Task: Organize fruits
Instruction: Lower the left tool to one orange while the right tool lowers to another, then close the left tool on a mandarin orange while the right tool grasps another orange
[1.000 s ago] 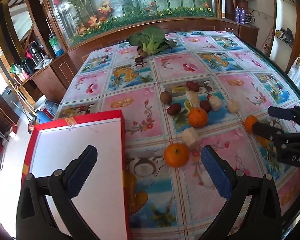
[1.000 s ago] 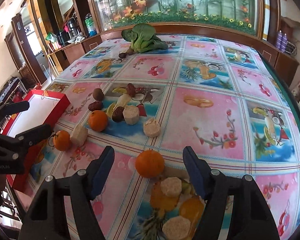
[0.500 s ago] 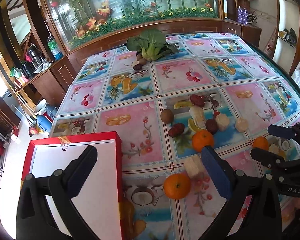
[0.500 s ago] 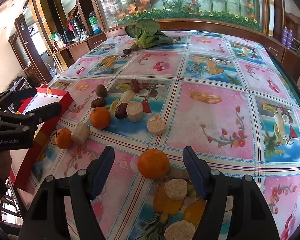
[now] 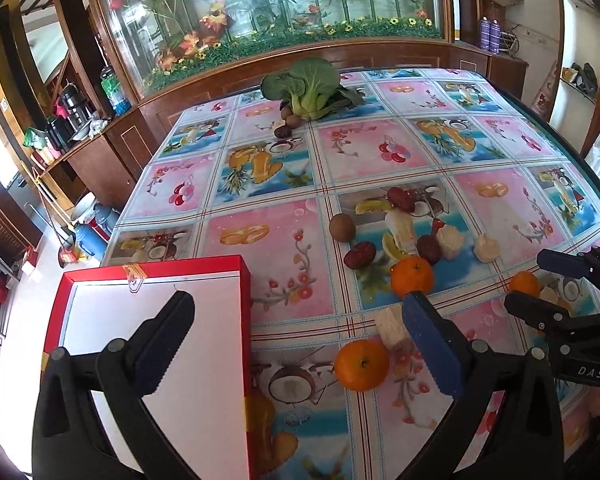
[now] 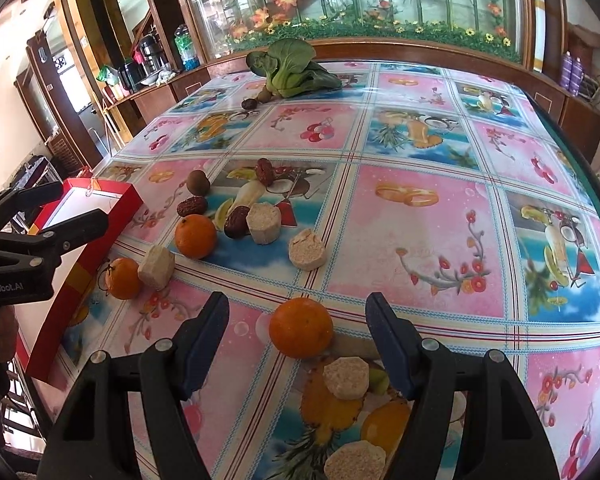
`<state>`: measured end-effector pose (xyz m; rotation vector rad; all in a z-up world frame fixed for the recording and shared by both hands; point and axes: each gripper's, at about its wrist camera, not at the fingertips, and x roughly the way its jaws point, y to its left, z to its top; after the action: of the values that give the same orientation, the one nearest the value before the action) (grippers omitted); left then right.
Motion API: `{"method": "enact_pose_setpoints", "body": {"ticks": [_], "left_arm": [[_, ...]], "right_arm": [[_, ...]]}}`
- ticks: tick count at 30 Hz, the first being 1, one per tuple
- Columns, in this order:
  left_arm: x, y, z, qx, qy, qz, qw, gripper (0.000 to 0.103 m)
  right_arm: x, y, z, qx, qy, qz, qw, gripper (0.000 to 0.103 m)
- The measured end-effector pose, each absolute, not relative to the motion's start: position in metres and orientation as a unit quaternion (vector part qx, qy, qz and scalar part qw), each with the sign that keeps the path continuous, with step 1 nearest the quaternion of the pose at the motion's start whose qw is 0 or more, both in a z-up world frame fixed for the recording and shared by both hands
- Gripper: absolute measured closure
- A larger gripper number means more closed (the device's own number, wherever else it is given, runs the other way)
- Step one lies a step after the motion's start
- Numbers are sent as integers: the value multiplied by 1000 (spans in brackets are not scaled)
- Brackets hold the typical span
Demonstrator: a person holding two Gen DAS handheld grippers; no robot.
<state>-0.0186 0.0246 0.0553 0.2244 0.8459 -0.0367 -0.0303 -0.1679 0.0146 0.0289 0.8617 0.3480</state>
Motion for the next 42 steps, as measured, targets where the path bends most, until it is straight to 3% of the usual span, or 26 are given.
{"method": "enact_pose_setpoints", "body": {"ticks": [12, 23, 29, 34, 39, 42], "left_arm": [[-12, 33, 57, 109, 409, -39, 905, 0], [24, -8, 29, 129, 455, -105, 875, 1], [30, -21, 14, 135, 475, -138, 859, 19], [33, -20, 8, 126, 483, -154, 852, 28], [34, -25, 3, 125, 491, -177, 844, 39], [36, -26, 1, 120, 496, -184, 840, 49]], "right_arm": [[-33, -173, 17, 17, 414, 166, 895, 32], [-32, -174, 15, 24, 423, 178, 888, 33], [-24, -173, 5, 29, 448, 178, 876, 51], [-23, -171, 4, 27, 447, 179, 876, 54], [-23, -172, 3, 29, 443, 172, 880, 71], [-24, -171, 3, 28, 441, 175, 880, 72]]}}
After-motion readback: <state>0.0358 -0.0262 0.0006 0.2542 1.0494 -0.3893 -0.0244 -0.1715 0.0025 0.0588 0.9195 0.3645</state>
